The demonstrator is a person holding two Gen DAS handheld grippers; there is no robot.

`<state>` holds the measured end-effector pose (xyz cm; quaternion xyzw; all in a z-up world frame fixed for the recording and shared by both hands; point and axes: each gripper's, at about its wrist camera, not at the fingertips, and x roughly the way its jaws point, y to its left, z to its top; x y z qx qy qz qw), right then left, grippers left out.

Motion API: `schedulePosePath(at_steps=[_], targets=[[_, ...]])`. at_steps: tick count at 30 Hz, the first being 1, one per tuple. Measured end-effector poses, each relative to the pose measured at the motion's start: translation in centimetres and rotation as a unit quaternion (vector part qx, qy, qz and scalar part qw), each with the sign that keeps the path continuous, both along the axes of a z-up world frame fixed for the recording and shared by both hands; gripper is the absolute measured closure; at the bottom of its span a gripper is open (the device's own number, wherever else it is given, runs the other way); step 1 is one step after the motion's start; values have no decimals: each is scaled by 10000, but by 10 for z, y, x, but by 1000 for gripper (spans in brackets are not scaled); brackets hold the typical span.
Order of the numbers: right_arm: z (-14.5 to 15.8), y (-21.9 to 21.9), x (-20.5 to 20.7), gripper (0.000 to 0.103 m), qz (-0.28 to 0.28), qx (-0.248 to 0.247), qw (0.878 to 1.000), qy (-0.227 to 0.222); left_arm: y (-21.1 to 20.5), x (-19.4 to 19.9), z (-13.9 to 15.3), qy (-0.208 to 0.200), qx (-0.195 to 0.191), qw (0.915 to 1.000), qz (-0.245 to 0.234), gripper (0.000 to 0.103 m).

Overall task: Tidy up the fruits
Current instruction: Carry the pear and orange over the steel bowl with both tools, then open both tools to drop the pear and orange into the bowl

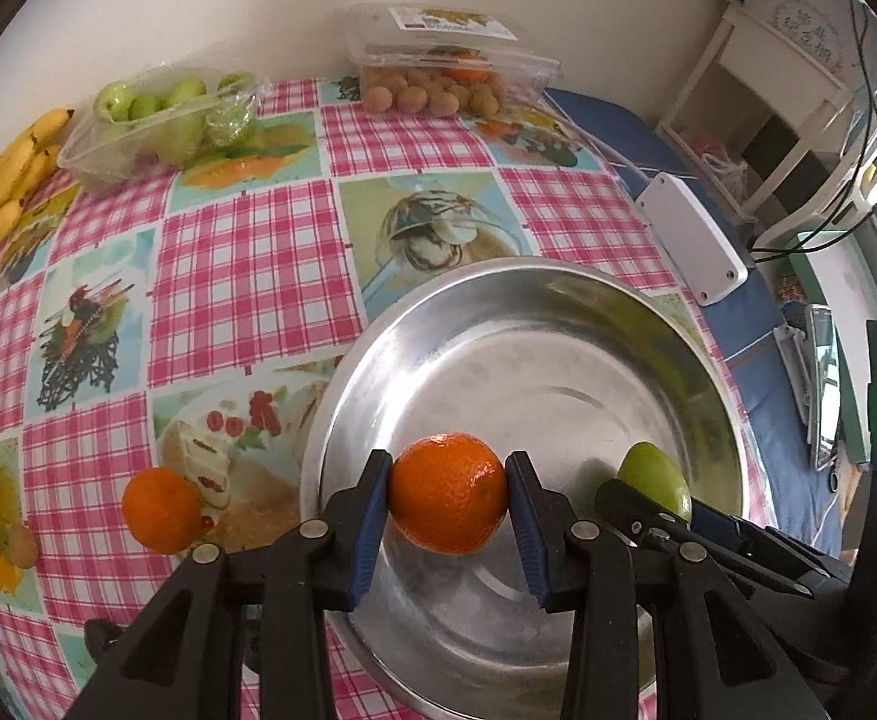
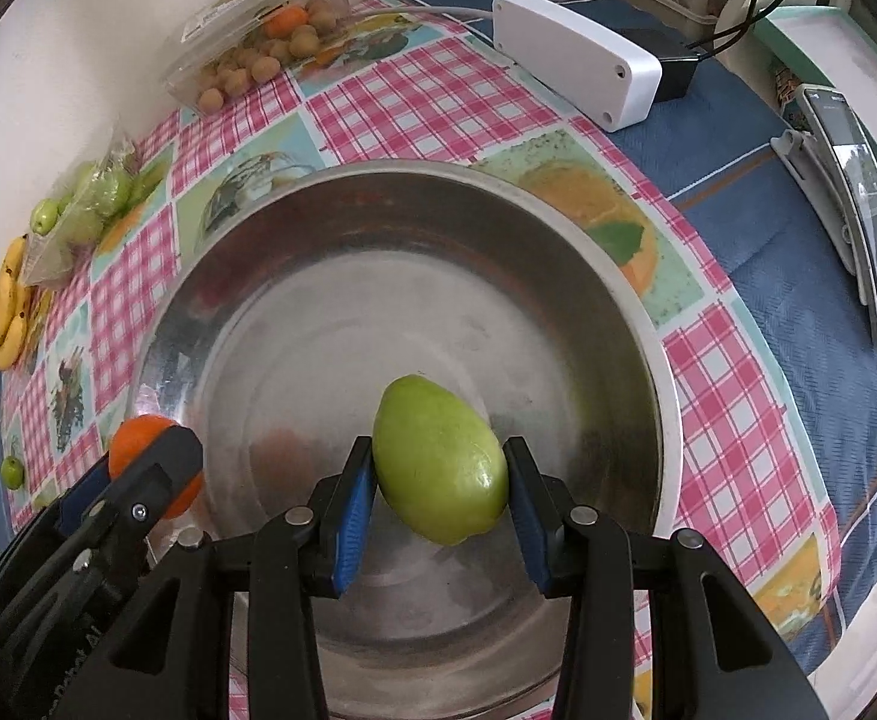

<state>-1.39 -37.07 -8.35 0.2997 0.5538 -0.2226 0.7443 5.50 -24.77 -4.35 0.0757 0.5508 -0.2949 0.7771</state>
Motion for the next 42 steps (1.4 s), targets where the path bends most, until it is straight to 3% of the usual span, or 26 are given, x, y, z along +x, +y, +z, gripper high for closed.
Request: schedulePosePath(at_steps=[14, 24, 33, 42], targets=[[-5, -1, 5, 59, 26, 21, 10000, 49, 0, 3, -8, 129, 83, 9999, 33, 60], [14, -2, -1, 58, 33, -121, 9996, -243, 7, 3, 9, 61, -66, 9999, 88, 57], [47, -6, -11, 59, -44, -425, 9972, -612, 27, 10, 32, -210, -191, 9990, 341, 48], [47, -3, -14, 59, -39, -365, 9982, -475, 63, 26, 29, -224, -62, 9966, 794, 47]])
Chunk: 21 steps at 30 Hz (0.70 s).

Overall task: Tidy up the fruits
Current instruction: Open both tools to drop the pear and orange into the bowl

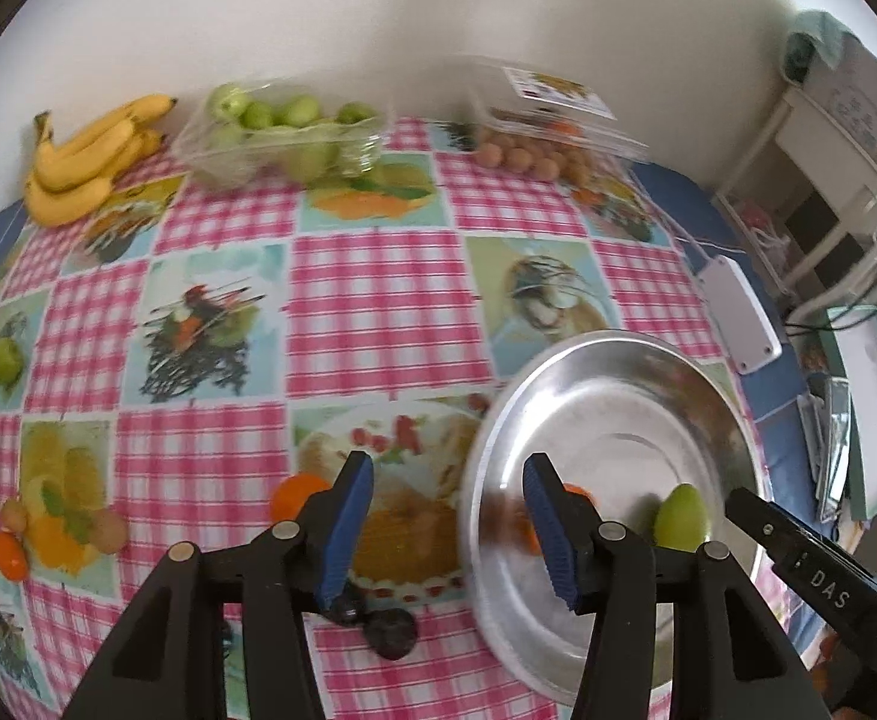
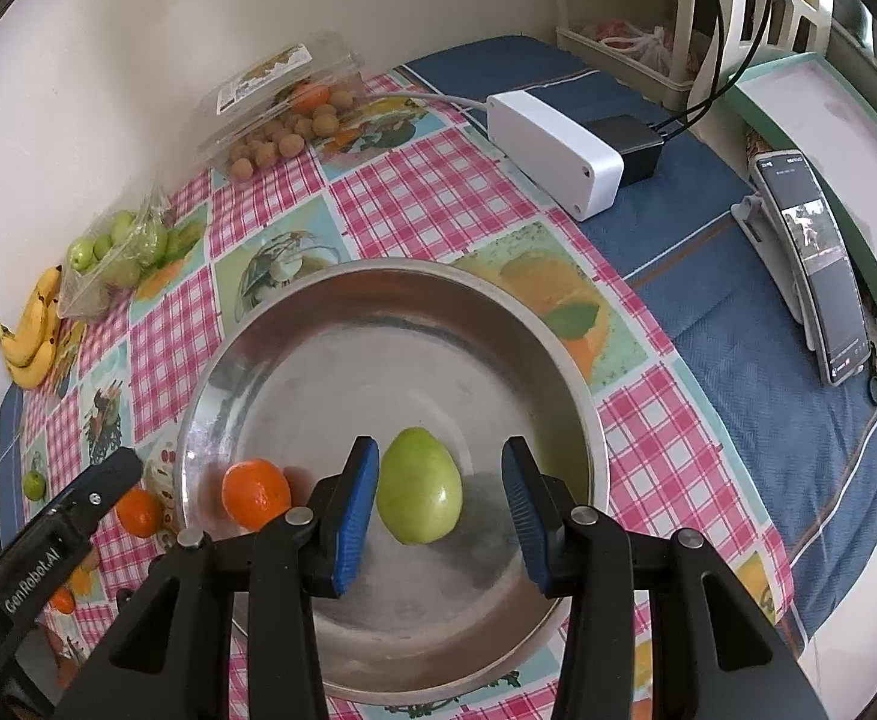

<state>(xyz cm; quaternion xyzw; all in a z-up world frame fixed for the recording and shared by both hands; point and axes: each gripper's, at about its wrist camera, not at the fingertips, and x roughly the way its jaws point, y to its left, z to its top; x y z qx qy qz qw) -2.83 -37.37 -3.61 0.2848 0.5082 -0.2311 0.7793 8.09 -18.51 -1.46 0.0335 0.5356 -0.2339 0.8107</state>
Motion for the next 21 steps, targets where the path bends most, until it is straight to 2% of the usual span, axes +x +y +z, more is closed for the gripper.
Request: schedulePosePath(at_steps=[5, 15, 21], targets=[[-2, 3, 1, 59, 46, -7, 10000, 52, 14, 4, -5, 40, 14, 9998, 182, 46], [-17, 13, 7, 59, 241, -18, 9991, 352, 33, 7, -21, 253, 134, 9981, 537, 32], [-21, 17, 11, 59, 356, -47, 9985, 418, 37, 9, -24, 267, 192, 9976, 616, 31]])
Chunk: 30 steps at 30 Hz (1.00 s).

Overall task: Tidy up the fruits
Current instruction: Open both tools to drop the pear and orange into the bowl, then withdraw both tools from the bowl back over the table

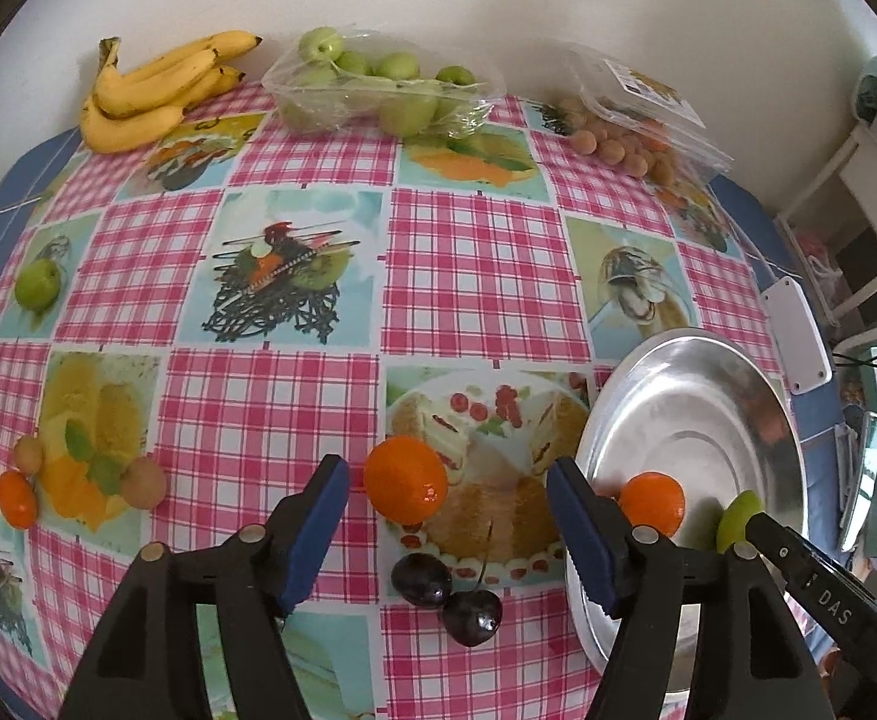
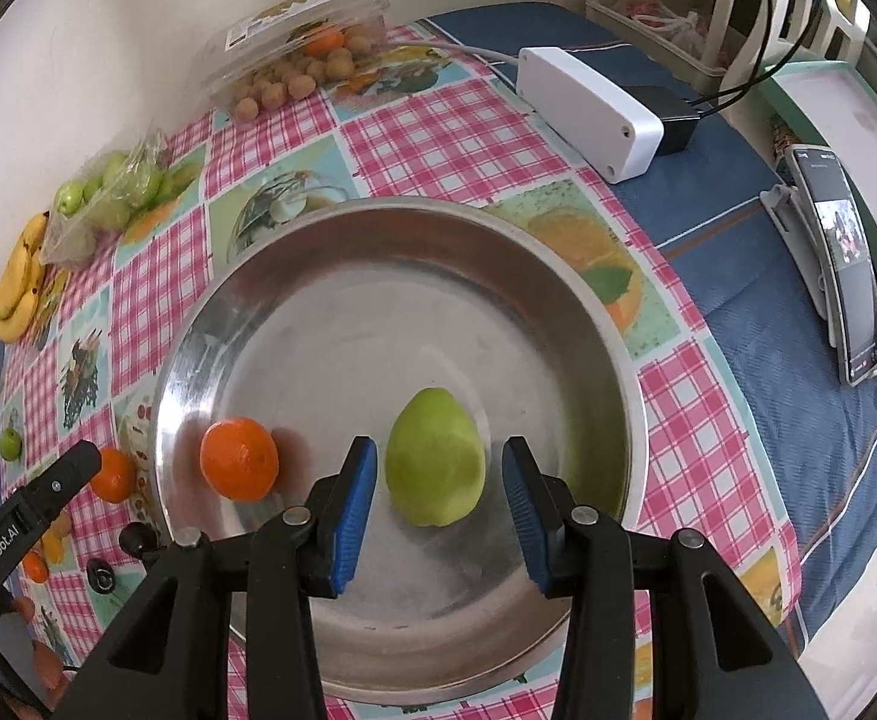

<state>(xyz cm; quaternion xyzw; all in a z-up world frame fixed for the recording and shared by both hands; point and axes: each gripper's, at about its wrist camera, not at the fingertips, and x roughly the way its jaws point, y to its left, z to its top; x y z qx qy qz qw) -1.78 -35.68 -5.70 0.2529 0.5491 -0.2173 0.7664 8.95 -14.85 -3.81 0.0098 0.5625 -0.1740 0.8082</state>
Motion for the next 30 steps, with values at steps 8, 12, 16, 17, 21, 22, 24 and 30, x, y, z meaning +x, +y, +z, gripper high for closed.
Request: schedulePosePath(at_steps=[8, 12, 16, 17, 21, 22, 24, 30], targets=[[-1, 3, 3, 24, 122, -33, 9999, -66, 2, 1, -3, -153, 305, 9994, 98, 0], [-3, 4, 5, 22, 184, -61, 9998, -19, 5, 2, -4, -196, 362, 9990, 175, 0], [-4, 4, 6, 15, 207, -72, 9998, -7, 4, 1, -4, -242, 423, 9987, 160, 0], [-4, 4, 6, 15, 206, -74, 9998, -10, 4, 1, -5, -253, 443, 9986, 158, 0], [-6, 5, 6, 9, 218, -162, 9996, -25, 4, 2, -6, -275, 523, 9981, 177, 0], [-6, 5, 6, 6, 215, -166, 9996, -26, 4, 2, -7, -289, 553, 9979, 186, 0], [-6, 5, 5, 0, 189, -195, 9996, 3, 4, 2, -7, -342, 619, 9973, 200, 0], [-7, 4, 4, 0, 167, -212, 9996, 0, 3, 1, -8, -382, 679, 9968, 154, 0]])
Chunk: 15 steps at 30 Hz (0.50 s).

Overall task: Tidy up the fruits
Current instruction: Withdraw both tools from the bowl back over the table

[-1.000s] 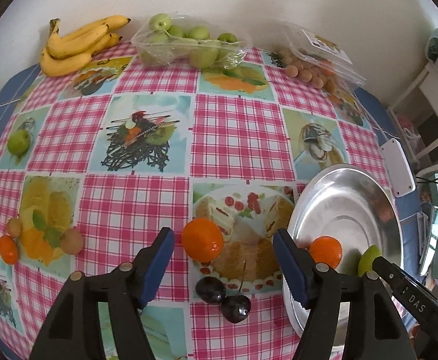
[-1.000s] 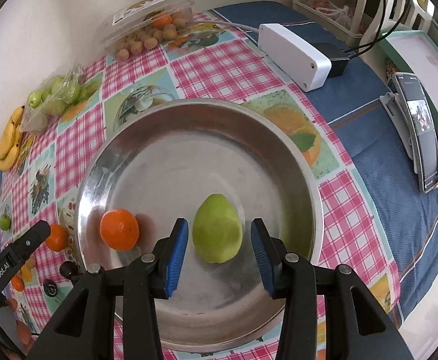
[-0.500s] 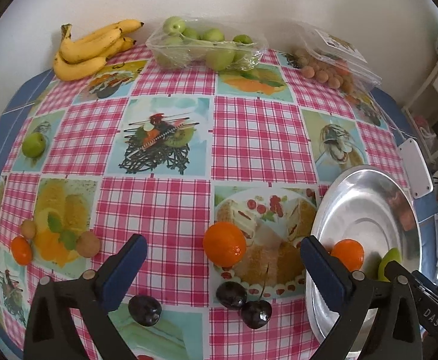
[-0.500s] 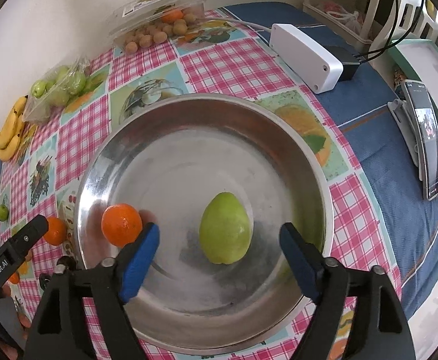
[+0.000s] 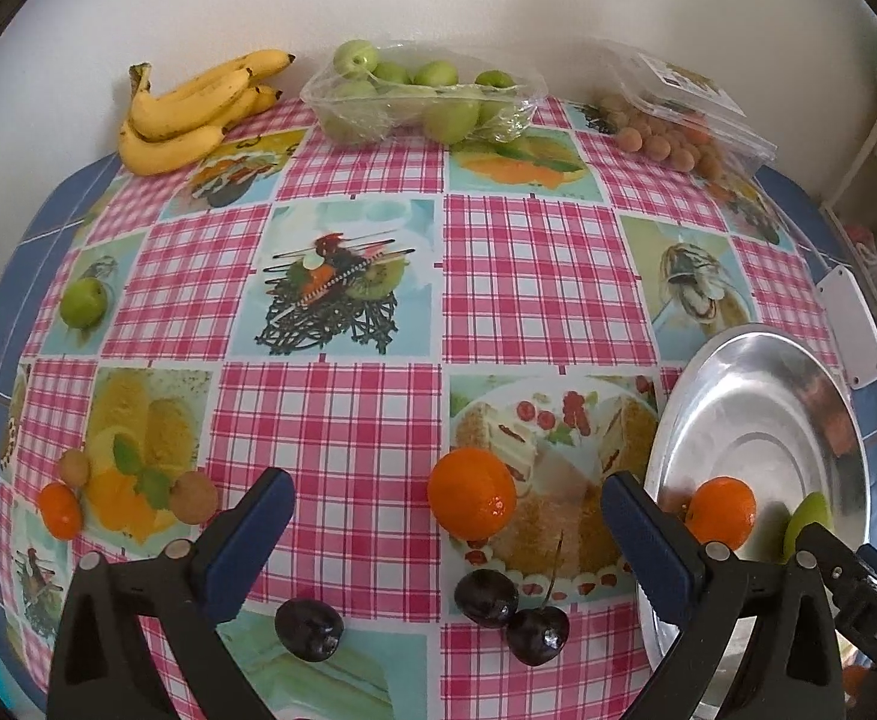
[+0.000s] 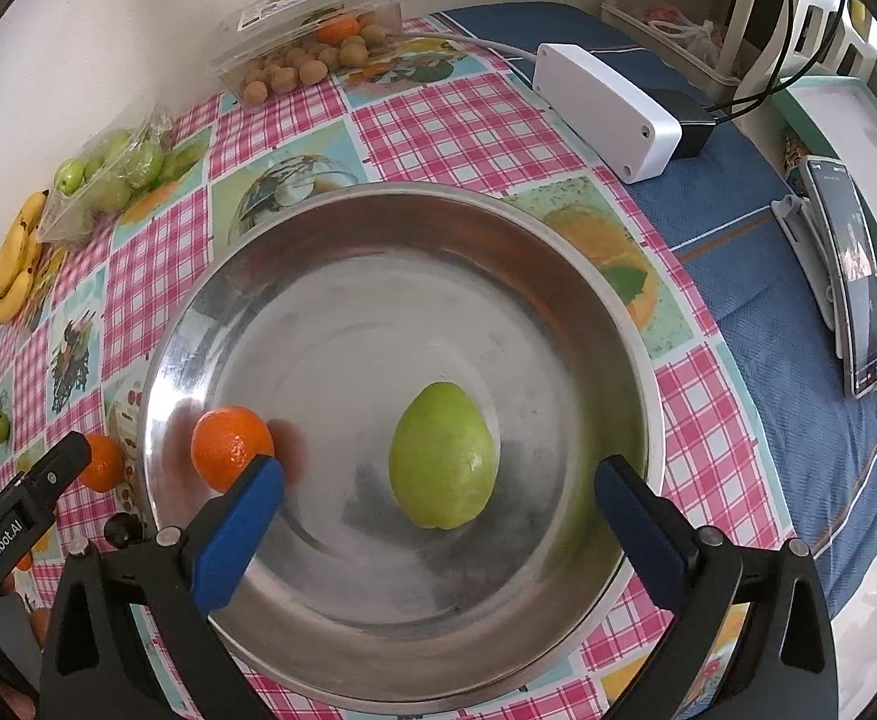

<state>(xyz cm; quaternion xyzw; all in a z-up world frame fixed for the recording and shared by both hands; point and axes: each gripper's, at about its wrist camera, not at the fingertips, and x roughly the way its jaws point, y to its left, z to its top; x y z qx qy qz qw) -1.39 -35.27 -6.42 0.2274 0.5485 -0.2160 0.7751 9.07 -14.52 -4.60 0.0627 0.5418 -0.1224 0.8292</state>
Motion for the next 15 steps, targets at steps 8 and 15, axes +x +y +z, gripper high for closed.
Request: schedulePosePath(at_steps=[8, 15], targets=[[0, 2, -1, 0, -50, -28, 10000, 77, 1, 0, -2, 48, 22, 10000, 0, 0], [8, 7, -3, 0, -40, -172, 9998, 64, 8, -3, 0, 140, -82, 9999, -32, 0]])
